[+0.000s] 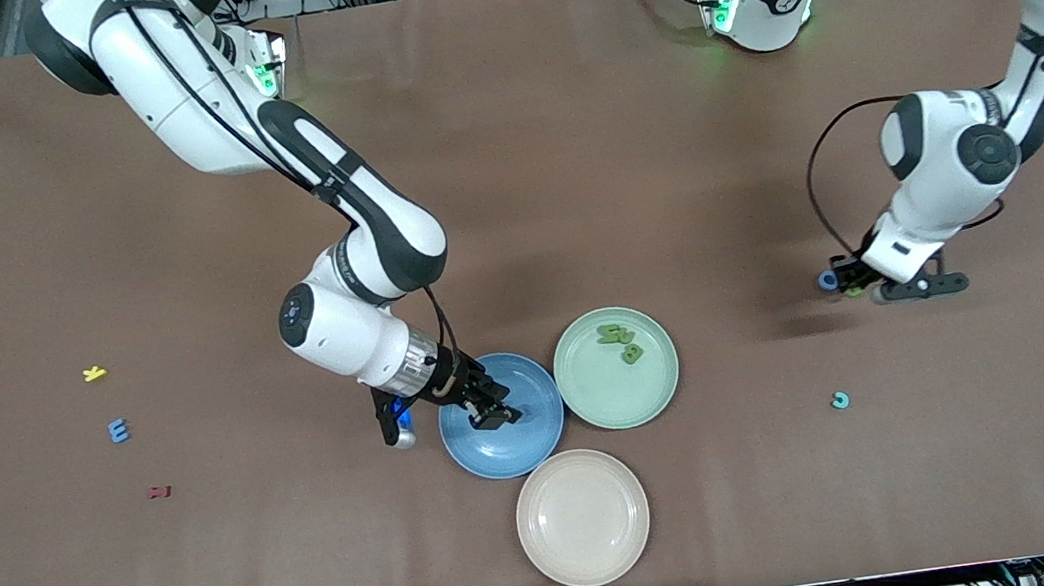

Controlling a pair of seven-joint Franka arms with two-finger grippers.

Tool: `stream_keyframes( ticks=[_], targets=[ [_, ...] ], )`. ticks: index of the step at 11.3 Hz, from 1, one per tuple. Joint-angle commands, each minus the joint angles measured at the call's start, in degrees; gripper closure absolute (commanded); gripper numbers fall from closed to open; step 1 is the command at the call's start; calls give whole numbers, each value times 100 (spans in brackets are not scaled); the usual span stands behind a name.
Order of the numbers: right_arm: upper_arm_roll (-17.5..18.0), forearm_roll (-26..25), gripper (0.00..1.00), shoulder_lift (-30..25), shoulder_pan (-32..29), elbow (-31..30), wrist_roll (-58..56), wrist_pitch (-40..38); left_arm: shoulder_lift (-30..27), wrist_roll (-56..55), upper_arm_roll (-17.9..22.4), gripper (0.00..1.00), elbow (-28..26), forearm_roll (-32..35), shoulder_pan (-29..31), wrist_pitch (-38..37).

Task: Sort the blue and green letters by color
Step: 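Drop the p on the green plate while the right gripper drops g on blue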

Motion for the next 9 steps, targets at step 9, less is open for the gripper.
stream_keyframes(
  ticks=[9],
  targets=[
    [-22, -3282, 0, -695, -955, -582, -92, -1588, 1060, -4428, 131, 100, 2177, -850, -2998, -410]
  ],
)
